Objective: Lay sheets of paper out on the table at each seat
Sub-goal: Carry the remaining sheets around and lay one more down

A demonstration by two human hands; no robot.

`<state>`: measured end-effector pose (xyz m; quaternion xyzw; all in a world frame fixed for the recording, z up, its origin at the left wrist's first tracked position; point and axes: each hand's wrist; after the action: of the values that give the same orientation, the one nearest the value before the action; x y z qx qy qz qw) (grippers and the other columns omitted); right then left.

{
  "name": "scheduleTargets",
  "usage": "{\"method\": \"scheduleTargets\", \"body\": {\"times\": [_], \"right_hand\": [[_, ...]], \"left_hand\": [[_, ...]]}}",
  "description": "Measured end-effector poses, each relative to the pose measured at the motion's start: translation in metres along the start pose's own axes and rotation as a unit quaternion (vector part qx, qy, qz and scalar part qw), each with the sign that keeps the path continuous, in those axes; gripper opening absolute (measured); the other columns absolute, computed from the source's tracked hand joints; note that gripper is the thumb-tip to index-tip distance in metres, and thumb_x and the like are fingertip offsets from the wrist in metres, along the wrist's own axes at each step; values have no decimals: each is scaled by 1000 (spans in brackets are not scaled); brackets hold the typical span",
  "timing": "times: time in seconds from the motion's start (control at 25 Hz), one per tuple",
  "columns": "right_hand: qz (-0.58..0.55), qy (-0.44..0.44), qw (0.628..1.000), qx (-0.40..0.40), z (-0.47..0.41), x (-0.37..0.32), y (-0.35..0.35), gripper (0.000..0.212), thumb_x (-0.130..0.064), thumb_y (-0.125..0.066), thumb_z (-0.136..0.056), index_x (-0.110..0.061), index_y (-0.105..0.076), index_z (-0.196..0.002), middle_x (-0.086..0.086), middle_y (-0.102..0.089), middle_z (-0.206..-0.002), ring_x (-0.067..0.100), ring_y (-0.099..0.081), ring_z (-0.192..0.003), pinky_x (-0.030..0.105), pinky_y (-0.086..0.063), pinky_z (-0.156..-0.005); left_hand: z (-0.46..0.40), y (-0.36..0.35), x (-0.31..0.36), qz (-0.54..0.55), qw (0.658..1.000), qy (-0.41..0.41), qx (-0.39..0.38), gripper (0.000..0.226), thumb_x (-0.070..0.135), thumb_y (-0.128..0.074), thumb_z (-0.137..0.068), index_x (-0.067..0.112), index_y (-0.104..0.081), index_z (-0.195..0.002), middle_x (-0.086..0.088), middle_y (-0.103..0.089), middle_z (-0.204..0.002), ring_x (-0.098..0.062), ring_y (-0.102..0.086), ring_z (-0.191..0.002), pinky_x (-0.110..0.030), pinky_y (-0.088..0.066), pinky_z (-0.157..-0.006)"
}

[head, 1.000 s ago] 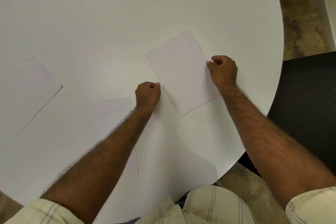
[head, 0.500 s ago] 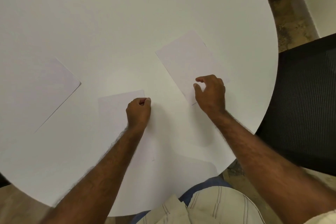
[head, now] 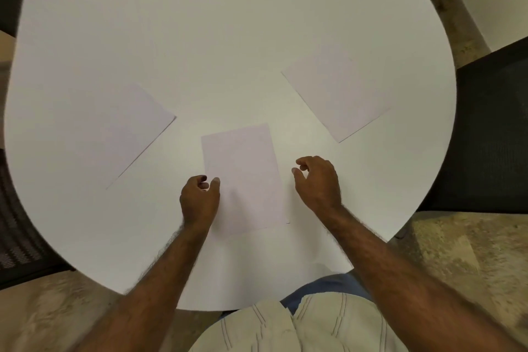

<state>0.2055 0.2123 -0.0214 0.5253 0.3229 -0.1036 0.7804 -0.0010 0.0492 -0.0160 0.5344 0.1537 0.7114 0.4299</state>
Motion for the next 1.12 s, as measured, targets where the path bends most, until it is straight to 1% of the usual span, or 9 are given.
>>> {"method": "scheduleTargets", "body": {"times": [0.12, 0.24, 0.36, 0.52, 0.64, 0.76, 0.92, 1.0, 1.12], "right_hand": [[0, -41, 998, -42, 15, -15, -24, 34, -33, -75, -95, -17, -73, -125, 1, -75, -115, 28, -65, -113, 42, -53, -99], [8, -101, 990, -102, 21, -27, -42, 55, -38, -81, -88, -14, -68, -136, 7, -69, -130, 30, -64, -124, 40, -53, -105], [18, -128, 987, -98, 22, -36, -56, 63, -39, -84, -85, -10, -66, -138, 12, -64, -135, 34, -60, -129, 40, -51, -104], [19, -164, 982, -87, 14, -49, -66, 61, -40, -82, -85, -7, -66, -134, 15, -62, -134, 38, -58, -131, 40, -49, -104], [-8, -204, 975, -88, 9, -58, -70, 74, -41, -84, -83, -10, -58, -145, 15, -58, -142, 37, -55, -136, 42, -50, -107], [-19, -225, 970, -93, 4, -62, -72, 85, -43, -87, -80, -12, -50, -151, 15, -56, -147, 38, -54, -139, 44, -51, -107], [-52, -245, 964, -87, 0, -63, -77, 89, -42, -91, -78, -13, -47, -150, 14, -59, -148, 38, -56, -137, 46, -50, -112], [-63, -253, 962, -85, 0, -63, -78, 87, -41, -91, -78, -15, -48, -149, 13, -61, -145, 37, -58, -135, 46, -51, -111], [-73, -254, 961, -85, -1, -63, -78, 83, -41, -92, -77, -16, -50, -144, 11, -64, -141, 34, -63, -128, 44, -53, -107]], "left_hand": [[-16, 15, -19, -12, 999, 28, -19, 55, 40, -74, -89, 9, -61, -133, -8, -70, -119, -28, -65, -112, -33, -46, -90], [-28, 17, -28, -10, 997, 55, -49, 65, 41, -76, -87, 9, -55, -140, -11, -65, -136, -31, -61, -124, -39, -47, -101], [-36, 14, -31, -10, 995, 75, -71, 68, 41, -77, -85, 8, -55, -141, -11, -60, -143, -32, -59, -129, -42, -48, -107], [-42, 7, -28, 44, 989, 99, -102, 62, 35, -80, -83, 11, -57, -136, -8, -63, -137, -30, -62, -122, -42, -51, -105], [-51, 2, -25, 100, 977, 142, -124, 55, 28, -80, -81, 12, -60, -130, -10, -66, -130, -34, -65, -117, -48, -56, -102], [-58, 0, -26, 117, 971, 165, -128, 50, 26, -81, -80, 8, -63, -124, -19, -70, -124, -39, -68, -115, -47, -58, -95], [-64, -1, -28, 139, 964, 184, -133, 41, 25, -81, -81, 8, -68, -117, -13, -75, -112, -28, -69, -87, -38, -60, -81], [-64, 0, -27, 148, 961, 192, -133, 36, 25, -81, -82, 6, -71, -111, -10, -75, -102, -23, -64, -75, -31, -54, -71], [-61, -1, -27, 165, 957, 199, -130, 30, 23, -82, -81, 5, -74, -103, -8, -75, -95, -21, -65, -71, -27, -51, -67]]}}
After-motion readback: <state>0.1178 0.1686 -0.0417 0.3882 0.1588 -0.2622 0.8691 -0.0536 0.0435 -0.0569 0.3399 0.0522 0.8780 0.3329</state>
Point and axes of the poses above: each hand's wrist, its own z-axis away from the middle knuckle, its own y-axis out of the back of the hand, x = y × z
